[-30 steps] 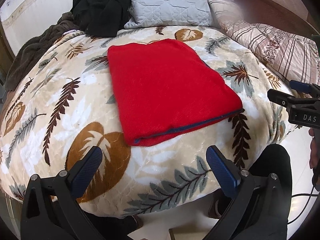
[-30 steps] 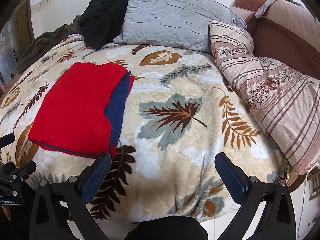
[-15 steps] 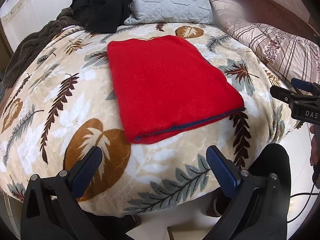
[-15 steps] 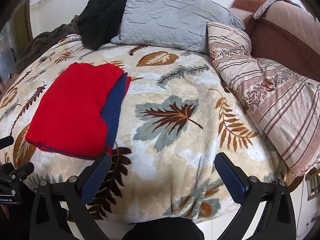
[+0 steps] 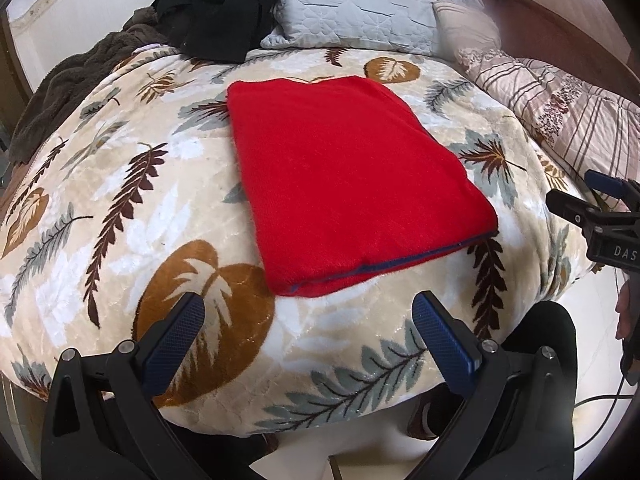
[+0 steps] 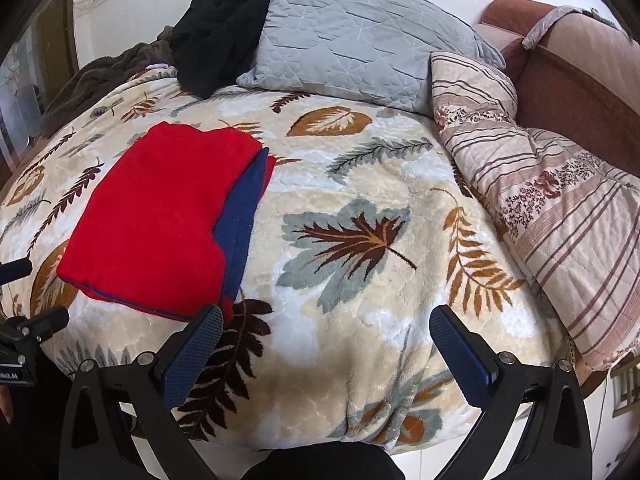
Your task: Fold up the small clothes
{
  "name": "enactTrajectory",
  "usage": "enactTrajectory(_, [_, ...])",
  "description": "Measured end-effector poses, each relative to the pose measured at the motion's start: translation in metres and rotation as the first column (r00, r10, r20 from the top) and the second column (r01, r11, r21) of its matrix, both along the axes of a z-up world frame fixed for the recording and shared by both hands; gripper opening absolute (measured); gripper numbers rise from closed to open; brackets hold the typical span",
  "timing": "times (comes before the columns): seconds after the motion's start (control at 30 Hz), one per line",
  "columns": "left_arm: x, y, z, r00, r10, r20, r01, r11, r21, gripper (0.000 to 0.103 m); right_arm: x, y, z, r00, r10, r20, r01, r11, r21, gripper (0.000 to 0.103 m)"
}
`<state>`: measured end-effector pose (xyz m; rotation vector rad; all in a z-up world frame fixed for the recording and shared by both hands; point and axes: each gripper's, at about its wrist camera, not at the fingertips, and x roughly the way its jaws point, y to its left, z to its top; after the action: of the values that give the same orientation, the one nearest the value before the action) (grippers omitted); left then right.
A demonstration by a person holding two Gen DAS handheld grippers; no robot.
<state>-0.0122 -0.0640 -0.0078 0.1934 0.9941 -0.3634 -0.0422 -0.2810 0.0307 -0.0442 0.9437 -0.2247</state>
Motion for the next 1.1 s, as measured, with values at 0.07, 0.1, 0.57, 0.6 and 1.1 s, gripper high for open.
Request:
enactTrajectory(0.07, [0.001, 0.0, 0.0, 1.0, 0.003, 0.0, -0.003, 1.0, 0.0, 0.103, 0.001, -0.001, 0.0, 1.0, 0.003, -0.001, -0.003, 1.0, -0.004, 0.103])
enactTrajectory(0.1, [0.002, 0.0, 0.0, 1.0, 0.003, -0.001, -0.003, 1.0, -0.002, 0.103, 0.002, -0.001, 0.0, 1.0, 0.004, -0.001, -0.004, 1.0, -0.005, 0.103])
enactTrajectory(0.57, [0.007, 0.0, -0.003, 1.0, 0.005, -0.017, -0.005, 1.0, -0.002, 0.103, 0.008, 0.0, -0.001, 1.0, 0.016, -0.007, -0.016, 1.0, 0.003, 0.103])
enactTrajectory(0.6, [0.008, 0.001, -0.003, 1.0, 0.004, -0.017, -0.004, 1.0, -0.003, 0.103, 0.008, 0.0, -0.001, 1.0, 0.016, -0.008, -0.016, 1.0, 0.002, 0.103])
enactTrajectory(1.1, [0.011, 0.002, -0.003, 1.0, 0.006, -0.019, -0.006, 1.0, 0.002, 0.103, 0.012, 0.006, -0.002, 0.999, 0.029, -0.014, -0.029, 1.0, -0.009, 0.103])
